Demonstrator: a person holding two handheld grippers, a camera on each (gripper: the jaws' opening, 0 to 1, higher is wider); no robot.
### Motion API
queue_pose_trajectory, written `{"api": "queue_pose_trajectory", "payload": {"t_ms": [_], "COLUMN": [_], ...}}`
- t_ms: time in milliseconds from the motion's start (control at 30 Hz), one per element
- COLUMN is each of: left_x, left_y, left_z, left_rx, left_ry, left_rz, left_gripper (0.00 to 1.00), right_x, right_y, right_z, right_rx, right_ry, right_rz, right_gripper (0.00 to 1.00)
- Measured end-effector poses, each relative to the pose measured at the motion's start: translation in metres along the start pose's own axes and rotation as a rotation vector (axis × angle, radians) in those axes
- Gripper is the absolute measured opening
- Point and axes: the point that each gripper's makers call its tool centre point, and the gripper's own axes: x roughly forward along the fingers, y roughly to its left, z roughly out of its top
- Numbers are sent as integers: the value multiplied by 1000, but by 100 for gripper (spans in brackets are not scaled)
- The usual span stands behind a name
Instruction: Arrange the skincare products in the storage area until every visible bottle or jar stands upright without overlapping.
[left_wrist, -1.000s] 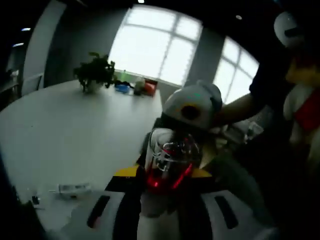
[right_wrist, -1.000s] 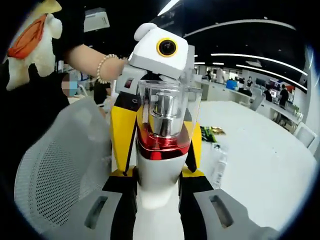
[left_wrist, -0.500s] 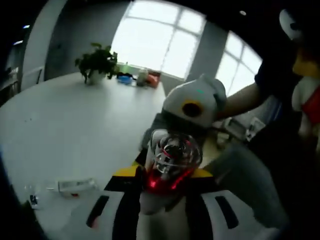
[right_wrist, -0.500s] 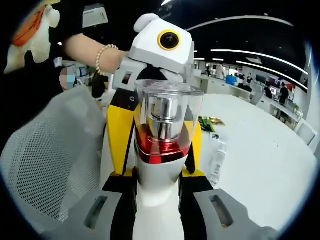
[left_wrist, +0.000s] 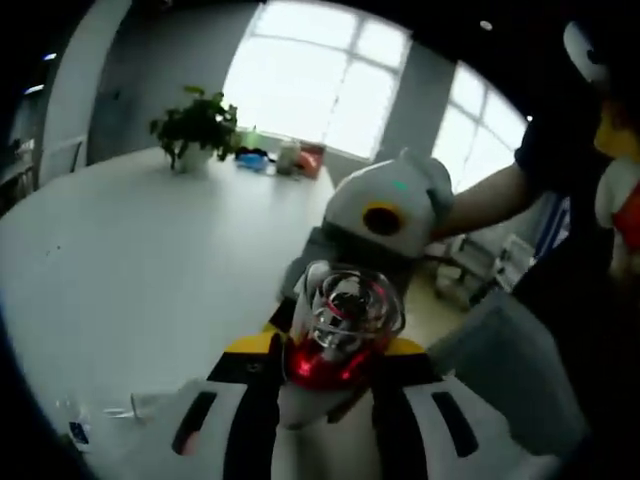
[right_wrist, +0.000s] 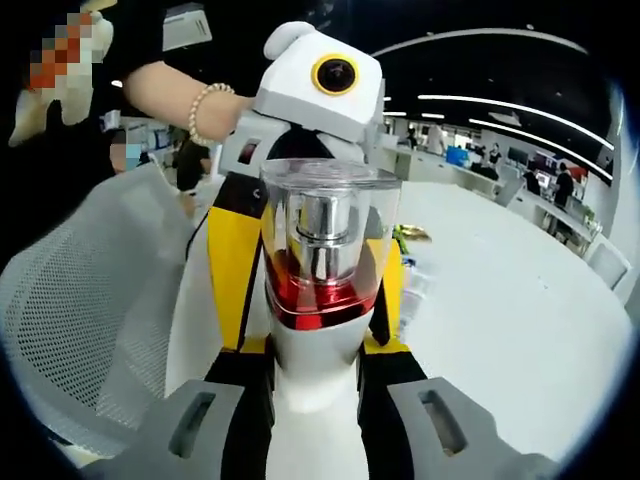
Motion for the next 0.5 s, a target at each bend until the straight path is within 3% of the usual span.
{"api": "queue_pose_trajectory", "payload": {"t_ms": [500], "left_x": [14], "left_y": [43], "left_z": [23], "left_rx": [-25], "left_ry": [-34], "left_rz": [2], "left_gripper": [31], "right_x": [-3], "right_y": [-48], "right_z": [-3], "right_rx": [8], "right_ry": [0], "right_rz": [-32], "right_gripper": [30]}}
